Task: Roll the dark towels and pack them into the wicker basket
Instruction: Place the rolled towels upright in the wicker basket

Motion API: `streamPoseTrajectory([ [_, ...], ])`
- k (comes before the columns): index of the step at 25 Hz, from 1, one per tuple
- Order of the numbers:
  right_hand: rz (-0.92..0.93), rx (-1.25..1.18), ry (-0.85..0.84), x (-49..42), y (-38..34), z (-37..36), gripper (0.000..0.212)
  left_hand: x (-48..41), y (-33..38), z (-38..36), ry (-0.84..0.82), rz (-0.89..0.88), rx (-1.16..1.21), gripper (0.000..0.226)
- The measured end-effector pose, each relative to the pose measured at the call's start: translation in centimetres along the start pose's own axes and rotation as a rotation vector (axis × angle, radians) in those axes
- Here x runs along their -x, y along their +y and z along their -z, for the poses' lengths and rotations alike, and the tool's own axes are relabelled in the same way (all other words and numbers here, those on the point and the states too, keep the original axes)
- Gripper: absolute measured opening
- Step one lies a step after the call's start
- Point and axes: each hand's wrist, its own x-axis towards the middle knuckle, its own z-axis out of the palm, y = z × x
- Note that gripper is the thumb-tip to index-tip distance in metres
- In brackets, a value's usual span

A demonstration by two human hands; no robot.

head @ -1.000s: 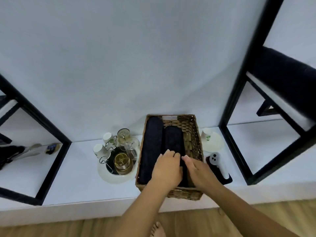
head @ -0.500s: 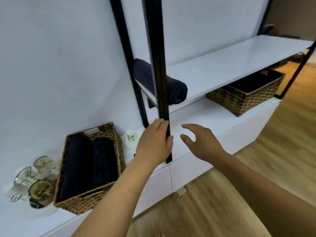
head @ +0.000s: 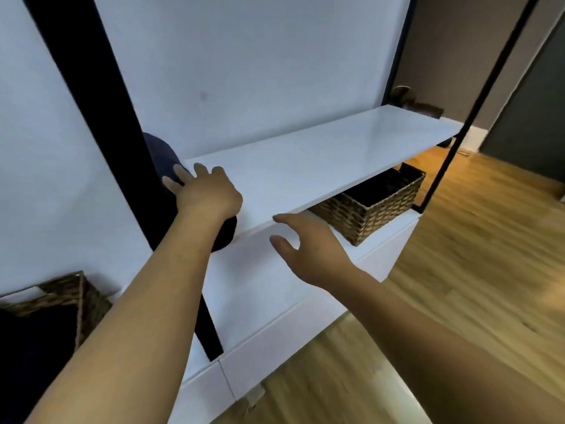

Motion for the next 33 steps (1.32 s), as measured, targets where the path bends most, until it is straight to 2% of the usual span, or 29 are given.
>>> streamPoseTrajectory([
  [7, 0.081, -0.141, -0.115, -10.9, 1.5, -0.7, 0.044, -3.6, 1.1, -0.2, -0.067, 0.303, -0.020, 0.071],
  [10, 0.121, -0.206, -0.190, -14.1, 1.0, -2.2, 0.043, -5.8, 0.1, 1.0, -0.098, 0.472, 0.073, 0.087],
  [14, 0.139, -0.291, -0.297, -18.1, 0.4, -3.2, 0.042, -7.4, -0.8, 1.3, -0.045, 0.642, 0.191, 0.097],
  [17, 0.032, -0.444, -0.448, -20.7, 0.8, -3.5, 0.045, -7.2, 1.9, 0.1, 0.028, 0.634, 0.304, 0.097],
  [20, -0.122, -0.711, -0.546, -22.6, 3.4, -3.1, 0.032, -7.0, 6.5, -1.4, 0.111, 0.561, 0.508, 0.092],
  [22, -0.248, -0.827, -0.579, -23.5, 5.9, -1.6, 0.034, -7.4, 9.3, -1.5, 0.088, 0.546, 0.673, 0.096],
  [24, -0.324, -0.843, -0.590, -24.5, 8.1, 0.3, 0.037, -7.8, 11.5, -1.5, 0.050, 0.571, 0.868, 0.098],
  [28, -0.319, -0.827, -0.616, -25.3, 10.0, 3.4, 0.036, -6.5, 14.7, -2.3, 0.038, 0.601, 1.210, 0.089],
  [30, -0.256, -0.817, -0.652, -24.4, 10.7, 4.5, 0.041, -5.2, 15.3, -2.8, 0.053, 0.618, 1.306, 0.080],
  [33, -0.294, -0.908, -0.664, -21.3, 11.9, 5.7, 0.046, -2.3, 15.3, -3.8, 0.030, 0.609, 1.397, 0.064],
])
